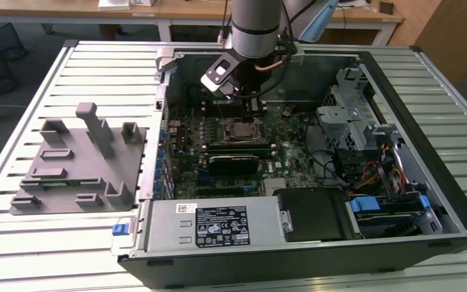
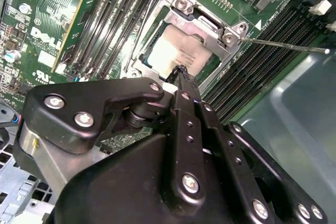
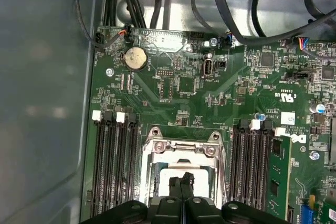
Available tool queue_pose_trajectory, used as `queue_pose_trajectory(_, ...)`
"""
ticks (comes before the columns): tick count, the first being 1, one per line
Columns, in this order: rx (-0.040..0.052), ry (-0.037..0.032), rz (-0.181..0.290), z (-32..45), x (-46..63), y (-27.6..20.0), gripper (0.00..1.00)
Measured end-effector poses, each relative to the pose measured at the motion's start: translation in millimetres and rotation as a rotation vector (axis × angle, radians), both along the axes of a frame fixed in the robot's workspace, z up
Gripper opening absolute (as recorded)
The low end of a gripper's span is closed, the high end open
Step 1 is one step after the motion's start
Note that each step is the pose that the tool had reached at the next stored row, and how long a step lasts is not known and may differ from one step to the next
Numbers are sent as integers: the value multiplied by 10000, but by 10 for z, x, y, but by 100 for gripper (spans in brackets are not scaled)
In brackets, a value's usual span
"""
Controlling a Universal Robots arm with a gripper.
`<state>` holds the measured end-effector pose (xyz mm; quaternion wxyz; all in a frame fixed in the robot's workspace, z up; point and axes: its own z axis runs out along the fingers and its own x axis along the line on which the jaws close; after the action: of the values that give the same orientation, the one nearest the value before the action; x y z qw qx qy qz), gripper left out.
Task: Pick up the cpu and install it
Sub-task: 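Close the cpu cover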
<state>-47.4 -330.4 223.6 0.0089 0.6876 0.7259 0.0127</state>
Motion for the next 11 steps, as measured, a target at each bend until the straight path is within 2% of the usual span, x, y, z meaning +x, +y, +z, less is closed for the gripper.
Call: queue_pose_trajectory(11, -1, 0, 0, -36, -58, 0, 11)
